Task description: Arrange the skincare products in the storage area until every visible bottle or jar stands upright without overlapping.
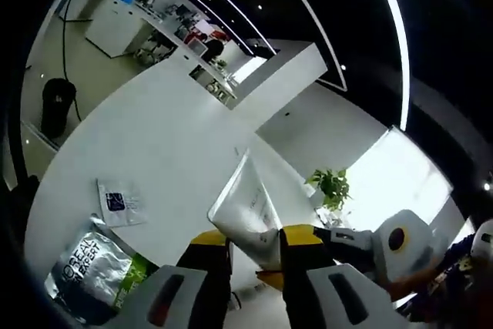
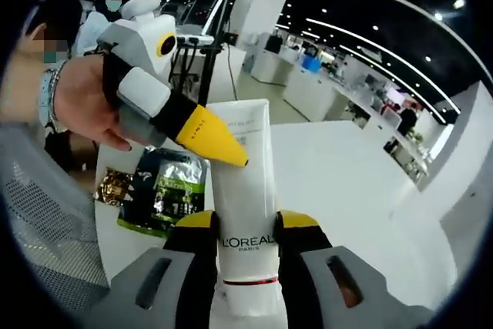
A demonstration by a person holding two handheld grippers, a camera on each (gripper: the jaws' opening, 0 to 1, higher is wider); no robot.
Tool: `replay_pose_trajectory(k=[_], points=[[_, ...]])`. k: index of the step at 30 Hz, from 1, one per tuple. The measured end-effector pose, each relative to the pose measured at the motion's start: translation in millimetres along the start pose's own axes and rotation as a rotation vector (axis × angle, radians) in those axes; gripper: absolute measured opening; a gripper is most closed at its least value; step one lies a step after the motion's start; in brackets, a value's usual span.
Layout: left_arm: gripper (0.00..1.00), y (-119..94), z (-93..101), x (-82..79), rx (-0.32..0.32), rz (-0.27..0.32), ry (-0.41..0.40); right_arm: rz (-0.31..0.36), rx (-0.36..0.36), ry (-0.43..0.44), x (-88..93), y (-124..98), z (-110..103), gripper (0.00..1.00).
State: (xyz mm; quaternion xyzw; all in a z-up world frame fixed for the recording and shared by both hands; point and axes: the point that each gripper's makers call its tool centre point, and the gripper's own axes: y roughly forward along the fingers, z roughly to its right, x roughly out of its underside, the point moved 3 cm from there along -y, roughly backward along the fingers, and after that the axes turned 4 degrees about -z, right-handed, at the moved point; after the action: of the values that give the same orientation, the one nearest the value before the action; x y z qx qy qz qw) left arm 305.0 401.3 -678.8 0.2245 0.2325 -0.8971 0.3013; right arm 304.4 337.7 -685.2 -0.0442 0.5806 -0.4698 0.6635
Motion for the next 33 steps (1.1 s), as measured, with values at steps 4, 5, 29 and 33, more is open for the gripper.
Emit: replay_pose_trajectory(k=[4,5,29,33], points=[[0.27,1,0.8,-0.7,0.006,0.005,-0.003,0.014,-0.004,-0.009,-3.2,-3,-5,0.28],[0.27,1,1.6,-0.6,0.01,0.005,-0.005,0.017,-0.006,-0.01,-3.8,-3,-6,0.28],[0.11,12,45.2,1.2,0.031,-0.031,0.221,0.057,0.014,0.034,0.9,-25,5,0.3],[0.11,3,39.3,-10.4,-0.005,0.036,0.223,-0.015,-0.035,0.048,16.4,-44,1,0.28]])
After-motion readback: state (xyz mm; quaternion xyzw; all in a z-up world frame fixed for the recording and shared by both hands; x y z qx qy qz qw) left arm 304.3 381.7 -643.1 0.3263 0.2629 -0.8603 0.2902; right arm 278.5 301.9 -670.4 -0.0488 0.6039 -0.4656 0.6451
